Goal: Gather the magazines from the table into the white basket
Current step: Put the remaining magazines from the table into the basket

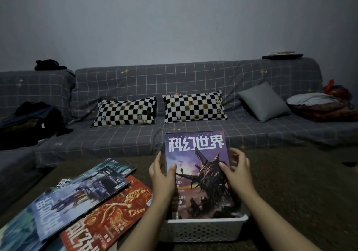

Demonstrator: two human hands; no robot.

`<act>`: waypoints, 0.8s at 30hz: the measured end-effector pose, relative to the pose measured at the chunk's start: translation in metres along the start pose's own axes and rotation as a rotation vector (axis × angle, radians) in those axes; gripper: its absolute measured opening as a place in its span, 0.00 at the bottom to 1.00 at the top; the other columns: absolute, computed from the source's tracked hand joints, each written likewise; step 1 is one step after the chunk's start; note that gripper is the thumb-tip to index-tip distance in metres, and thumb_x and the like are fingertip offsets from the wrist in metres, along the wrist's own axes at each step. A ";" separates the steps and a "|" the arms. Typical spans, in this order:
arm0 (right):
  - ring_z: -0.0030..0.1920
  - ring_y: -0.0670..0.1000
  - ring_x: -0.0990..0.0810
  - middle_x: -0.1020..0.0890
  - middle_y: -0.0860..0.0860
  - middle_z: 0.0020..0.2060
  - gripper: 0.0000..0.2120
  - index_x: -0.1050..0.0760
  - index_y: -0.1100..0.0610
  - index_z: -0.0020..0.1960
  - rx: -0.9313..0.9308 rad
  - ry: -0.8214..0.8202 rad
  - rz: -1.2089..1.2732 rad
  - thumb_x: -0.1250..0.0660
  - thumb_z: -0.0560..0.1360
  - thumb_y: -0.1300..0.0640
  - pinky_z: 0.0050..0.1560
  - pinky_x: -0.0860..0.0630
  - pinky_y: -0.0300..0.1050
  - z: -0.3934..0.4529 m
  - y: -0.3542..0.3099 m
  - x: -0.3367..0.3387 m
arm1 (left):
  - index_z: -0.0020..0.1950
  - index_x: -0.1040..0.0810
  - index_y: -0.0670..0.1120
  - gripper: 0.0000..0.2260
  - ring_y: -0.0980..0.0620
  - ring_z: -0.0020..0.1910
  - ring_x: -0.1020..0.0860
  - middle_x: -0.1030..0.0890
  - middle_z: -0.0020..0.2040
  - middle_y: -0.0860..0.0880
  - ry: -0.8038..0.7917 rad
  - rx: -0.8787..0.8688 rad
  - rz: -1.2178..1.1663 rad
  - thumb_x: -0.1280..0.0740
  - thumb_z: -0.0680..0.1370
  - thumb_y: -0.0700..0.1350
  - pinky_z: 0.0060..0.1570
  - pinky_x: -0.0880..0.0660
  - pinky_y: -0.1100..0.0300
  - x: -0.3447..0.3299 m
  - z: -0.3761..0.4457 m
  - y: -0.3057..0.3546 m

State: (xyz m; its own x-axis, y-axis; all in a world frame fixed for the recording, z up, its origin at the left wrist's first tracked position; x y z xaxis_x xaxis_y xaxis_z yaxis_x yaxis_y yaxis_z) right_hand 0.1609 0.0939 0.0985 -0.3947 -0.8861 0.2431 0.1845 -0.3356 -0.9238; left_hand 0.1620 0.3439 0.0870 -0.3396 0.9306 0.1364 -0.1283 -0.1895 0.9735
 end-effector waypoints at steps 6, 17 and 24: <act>0.51 0.49 0.20 0.20 0.50 0.54 0.28 0.32 0.53 0.68 -0.295 -0.321 0.234 0.36 0.72 0.41 0.51 0.23 0.47 0.020 0.021 -0.035 | 0.74 0.38 0.51 0.30 0.53 0.61 0.26 0.27 0.67 0.52 -0.248 0.097 0.018 0.44 0.76 0.65 0.61 0.28 0.52 -0.021 0.029 -0.010; 0.48 0.42 0.21 0.19 0.47 0.50 0.24 0.28 0.53 0.63 -0.119 -0.255 0.277 0.37 0.72 0.42 0.41 0.28 0.35 0.015 -0.001 -0.027 | 0.71 0.31 0.51 0.32 0.63 0.53 0.26 0.25 0.55 0.64 -0.184 -0.095 -0.020 0.44 0.72 0.67 0.50 0.29 0.66 -0.010 0.023 0.014; 0.52 0.51 0.18 0.18 0.50 0.53 0.29 0.27 0.48 0.60 -0.088 -0.279 0.471 0.29 0.61 0.40 0.51 0.23 0.47 0.013 -0.021 -0.013 | 0.66 0.29 0.53 0.27 0.47 0.60 0.23 0.22 0.60 0.51 -0.225 -0.182 -0.093 0.42 0.73 0.66 0.59 0.25 0.42 0.003 0.016 0.040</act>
State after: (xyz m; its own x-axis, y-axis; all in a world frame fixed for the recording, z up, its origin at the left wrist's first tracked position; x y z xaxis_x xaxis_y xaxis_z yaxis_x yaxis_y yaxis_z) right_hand 0.1734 0.1083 0.1184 -0.0322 -0.9890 -0.1446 0.2030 0.1351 -0.9698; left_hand 0.1706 0.3438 0.1293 -0.1059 0.9887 0.1058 -0.3210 -0.1347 0.9375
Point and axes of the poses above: each hand's wrist, its own z-axis towards the middle knuckle, its own x-axis out of the back of the hand, y = z × x, the point moved 7 cm from there along z, towards the middle knuckle
